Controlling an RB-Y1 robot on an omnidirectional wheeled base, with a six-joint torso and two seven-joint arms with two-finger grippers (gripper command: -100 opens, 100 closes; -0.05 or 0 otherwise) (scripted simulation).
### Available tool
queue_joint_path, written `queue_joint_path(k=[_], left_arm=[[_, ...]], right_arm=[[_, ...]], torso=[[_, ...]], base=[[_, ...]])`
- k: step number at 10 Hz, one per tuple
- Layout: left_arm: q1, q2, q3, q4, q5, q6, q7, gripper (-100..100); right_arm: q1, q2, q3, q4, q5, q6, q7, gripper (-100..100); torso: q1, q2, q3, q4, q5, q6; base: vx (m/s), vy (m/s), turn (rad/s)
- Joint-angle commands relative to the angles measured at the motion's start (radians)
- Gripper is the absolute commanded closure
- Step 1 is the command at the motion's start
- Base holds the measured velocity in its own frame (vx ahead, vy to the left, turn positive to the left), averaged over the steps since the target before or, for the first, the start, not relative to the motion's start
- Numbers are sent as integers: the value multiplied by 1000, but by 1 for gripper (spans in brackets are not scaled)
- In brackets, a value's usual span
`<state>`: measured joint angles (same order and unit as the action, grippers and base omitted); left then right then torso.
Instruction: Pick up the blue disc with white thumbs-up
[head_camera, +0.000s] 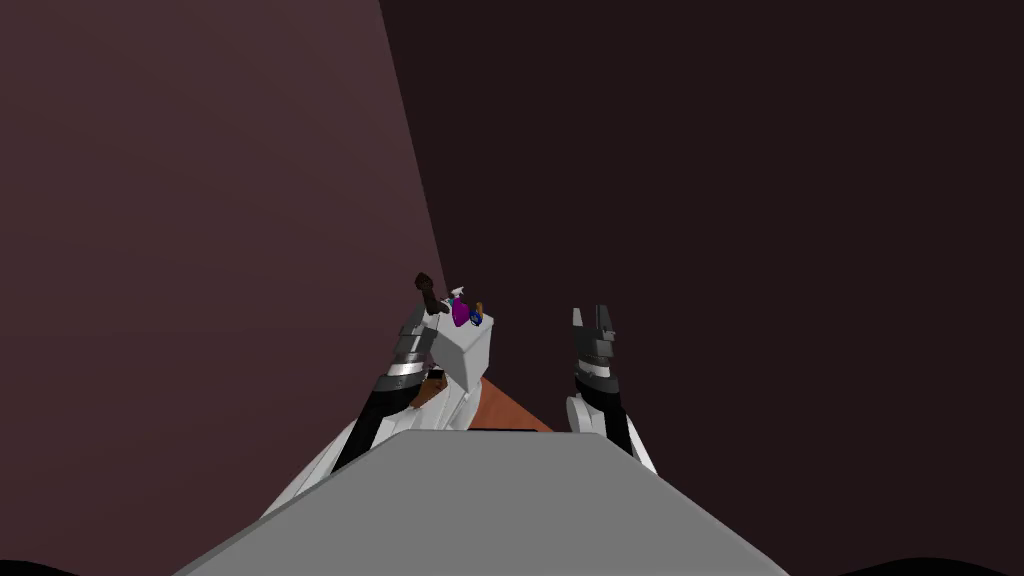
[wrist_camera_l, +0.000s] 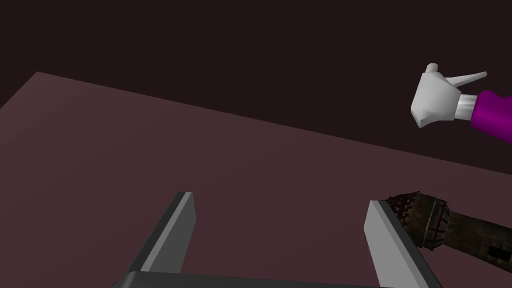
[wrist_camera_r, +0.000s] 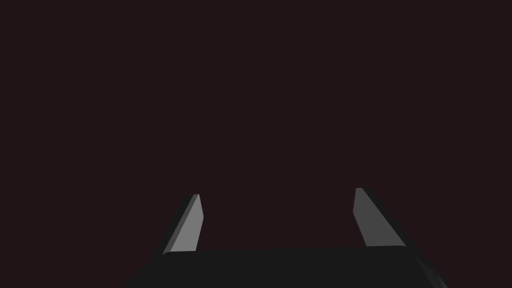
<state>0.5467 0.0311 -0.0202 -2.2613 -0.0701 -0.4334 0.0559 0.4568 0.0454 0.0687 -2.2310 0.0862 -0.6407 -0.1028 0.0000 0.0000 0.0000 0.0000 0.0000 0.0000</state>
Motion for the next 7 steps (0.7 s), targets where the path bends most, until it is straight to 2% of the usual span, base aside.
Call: queue_joint_path(k=[1, 5, 6, 7], left_arm=[[-20, 45, -11, -4, -30, -18, 6, -100], [-90, 160, -50, -19, -133, -78, 25, -100], [-90, 166, -50, -19, -133, -78, 25, -100], [-113, 205, -63, -24, -168, -99, 32, -100]], right_arm=[[0, 0, 0, 0, 0, 0, 0, 0], [0, 0, 0, 0, 0, 0, 0, 0], [0, 0, 0, 0, 0, 0, 0, 0], [0, 0, 0, 0, 0, 0, 0, 0]], torso=[[0, 0, 0, 0, 0, 0], [4, -2, -1, 0, 1, 0], [5, -2, -1, 0, 1, 0], [4, -1, -1, 0, 1, 0]], base=[[6, 17, -149], [18, 57, -203], [16, 55, -58], [20, 50, -131]])
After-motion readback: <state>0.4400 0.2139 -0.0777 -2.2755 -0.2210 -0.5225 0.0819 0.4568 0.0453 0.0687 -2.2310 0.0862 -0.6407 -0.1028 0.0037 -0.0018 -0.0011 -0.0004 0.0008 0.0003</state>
